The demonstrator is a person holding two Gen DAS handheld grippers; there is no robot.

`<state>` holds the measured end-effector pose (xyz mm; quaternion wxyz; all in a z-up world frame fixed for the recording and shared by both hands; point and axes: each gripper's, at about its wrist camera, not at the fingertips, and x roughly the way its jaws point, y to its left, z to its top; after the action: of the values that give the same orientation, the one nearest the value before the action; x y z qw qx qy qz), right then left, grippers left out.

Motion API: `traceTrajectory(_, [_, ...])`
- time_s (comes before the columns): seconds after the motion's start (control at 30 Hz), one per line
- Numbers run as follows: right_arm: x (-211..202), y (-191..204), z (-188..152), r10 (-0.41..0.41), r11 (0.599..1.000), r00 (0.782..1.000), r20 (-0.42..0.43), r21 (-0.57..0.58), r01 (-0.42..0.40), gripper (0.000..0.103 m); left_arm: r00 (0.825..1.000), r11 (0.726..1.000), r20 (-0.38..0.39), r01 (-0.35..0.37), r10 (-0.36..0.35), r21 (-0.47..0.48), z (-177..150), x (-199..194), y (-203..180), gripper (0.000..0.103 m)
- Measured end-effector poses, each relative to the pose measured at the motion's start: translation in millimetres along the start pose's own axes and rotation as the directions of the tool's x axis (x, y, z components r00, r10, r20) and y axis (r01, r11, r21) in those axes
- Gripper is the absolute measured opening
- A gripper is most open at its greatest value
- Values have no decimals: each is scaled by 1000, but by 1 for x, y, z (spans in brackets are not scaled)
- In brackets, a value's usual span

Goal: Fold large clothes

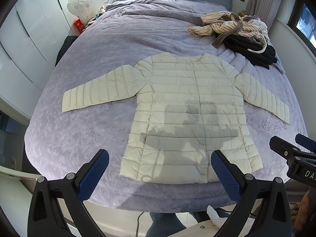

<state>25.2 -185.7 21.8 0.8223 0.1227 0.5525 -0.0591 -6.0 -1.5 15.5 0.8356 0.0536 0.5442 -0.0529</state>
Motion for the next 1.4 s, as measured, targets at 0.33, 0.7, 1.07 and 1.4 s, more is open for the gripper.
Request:
traceTrajectory(0.33, [2,0,-1,2,1000,1000,-4,1,-2,103,1000,1000,-7,-2,2,-3,2,3,-3,103])
traceTrajectory(0.7, [2,1,-1,2,1000,1000,-6,2,-2,103,1000,1000,-7,-2,2,-3,3,3,-3,103])
traceTrajectory(1.07, [2,2,-1,1,1000,1000,-7,2,-1,103,1000,1000,-8,0,0,-3,2,3,-2,103])
traceTrajectory(1.4, [2,2,0,2,1000,1000,-8,3,-2,103,1000,1000,-7,0,0,-4,2,3,-2,103])
